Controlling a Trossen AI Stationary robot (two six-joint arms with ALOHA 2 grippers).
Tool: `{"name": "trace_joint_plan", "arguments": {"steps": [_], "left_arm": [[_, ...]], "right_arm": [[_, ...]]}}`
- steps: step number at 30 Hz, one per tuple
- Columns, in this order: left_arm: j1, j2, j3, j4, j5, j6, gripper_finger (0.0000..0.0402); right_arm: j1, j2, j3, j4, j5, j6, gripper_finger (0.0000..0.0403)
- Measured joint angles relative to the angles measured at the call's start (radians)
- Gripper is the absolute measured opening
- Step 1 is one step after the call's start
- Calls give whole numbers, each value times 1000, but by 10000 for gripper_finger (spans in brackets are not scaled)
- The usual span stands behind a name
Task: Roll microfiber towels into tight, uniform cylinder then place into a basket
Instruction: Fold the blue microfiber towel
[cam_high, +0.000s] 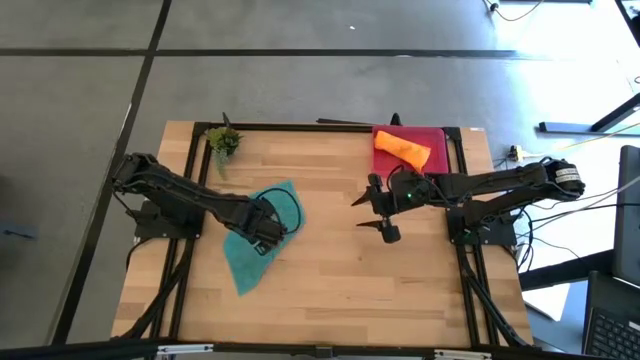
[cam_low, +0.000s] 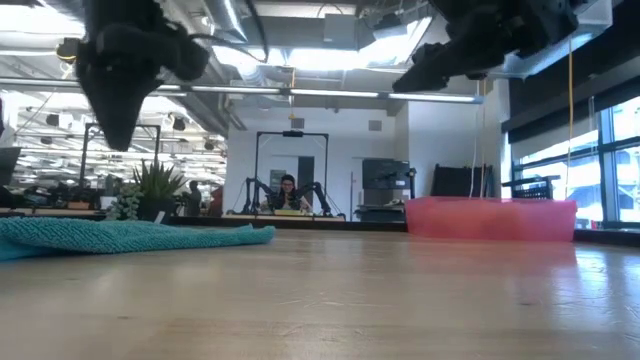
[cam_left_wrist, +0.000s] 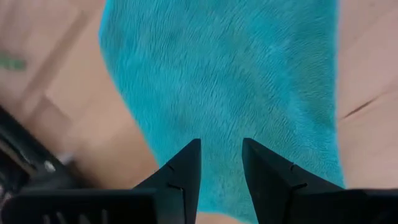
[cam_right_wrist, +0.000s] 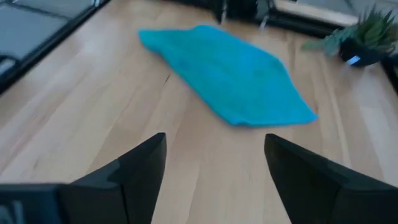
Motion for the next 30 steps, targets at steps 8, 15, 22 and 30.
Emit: {"name": "trace_joint_plan", "arguments": {"steps": [8, 15, 22, 30], "left_arm": [[-64, 0, -44, -2, 21, -154, 108], [-149, 0, -44, -1, 15, -272, 109], [-249, 0, -44, 1, -21, -341, 110], [-345, 0, -44, 3, -83, -427, 109]], "right_arm": [[-10, 226, 48, 213, -1, 32, 272], [-84, 545, 311, 173, -1, 63, 272], [-167, 794, 578, 27, -64, 55, 272], [-229, 972, 780, 33, -57, 139, 272]]}}
